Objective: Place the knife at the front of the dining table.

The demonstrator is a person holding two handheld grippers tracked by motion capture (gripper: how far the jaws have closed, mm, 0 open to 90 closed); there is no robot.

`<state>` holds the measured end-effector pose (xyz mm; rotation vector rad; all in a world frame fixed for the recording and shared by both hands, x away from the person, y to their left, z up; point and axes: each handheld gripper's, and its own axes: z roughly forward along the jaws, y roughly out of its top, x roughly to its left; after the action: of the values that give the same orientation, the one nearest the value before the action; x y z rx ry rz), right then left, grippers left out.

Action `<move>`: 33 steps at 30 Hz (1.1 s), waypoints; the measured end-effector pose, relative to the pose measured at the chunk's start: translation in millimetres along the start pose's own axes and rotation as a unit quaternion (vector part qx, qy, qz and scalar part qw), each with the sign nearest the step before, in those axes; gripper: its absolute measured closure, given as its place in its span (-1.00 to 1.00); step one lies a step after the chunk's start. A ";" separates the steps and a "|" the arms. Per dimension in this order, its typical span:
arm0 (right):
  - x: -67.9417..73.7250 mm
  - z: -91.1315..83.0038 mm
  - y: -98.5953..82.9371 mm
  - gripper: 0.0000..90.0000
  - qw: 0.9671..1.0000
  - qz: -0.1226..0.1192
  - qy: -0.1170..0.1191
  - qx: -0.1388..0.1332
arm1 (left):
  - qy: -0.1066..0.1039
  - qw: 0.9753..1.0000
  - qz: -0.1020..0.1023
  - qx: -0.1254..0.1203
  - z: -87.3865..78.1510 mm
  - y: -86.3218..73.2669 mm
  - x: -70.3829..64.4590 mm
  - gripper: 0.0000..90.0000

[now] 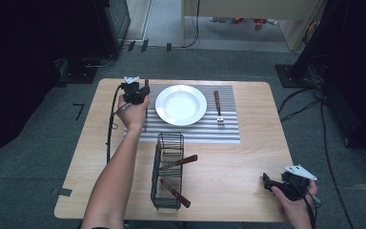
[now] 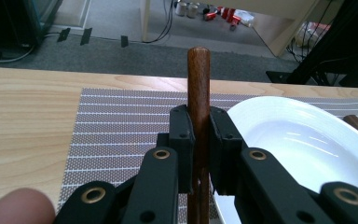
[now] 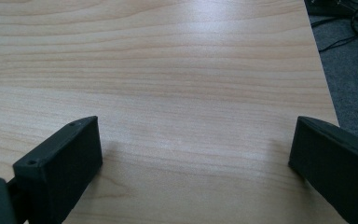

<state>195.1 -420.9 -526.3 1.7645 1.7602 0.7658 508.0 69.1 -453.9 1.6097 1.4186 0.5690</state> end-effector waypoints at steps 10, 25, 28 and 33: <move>0.2 0.4 0.5 -0.96 1.000 0.003 -0.001 0.000 | 0.016 1.000 -0.023 0.009 32.6 -14.2 7.1 0.83; 0.2 0.4 0.5 -0.96 1.000 0.003 -0.002 0.000 | 0.003 0.997 -0.058 0.057 54.1 -25.6 10.0 0.71; 0.2 0.4 0.5 -0.96 1.000 0.003 -0.001 0.000 | -0.010 0.996 -0.063 0.070 57.1 -28.3 15.6 0.38; 0.2 0.5 0.5 -0.96 1.000 0.003 -0.001 0.000 | -0.013 0.994 -0.067 0.081 55.5 -32.9 22.8 0.32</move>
<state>195.8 -420.8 -526.3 1.7700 1.7542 0.7661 540.5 71.5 -514.1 1.6259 1.5740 0.3618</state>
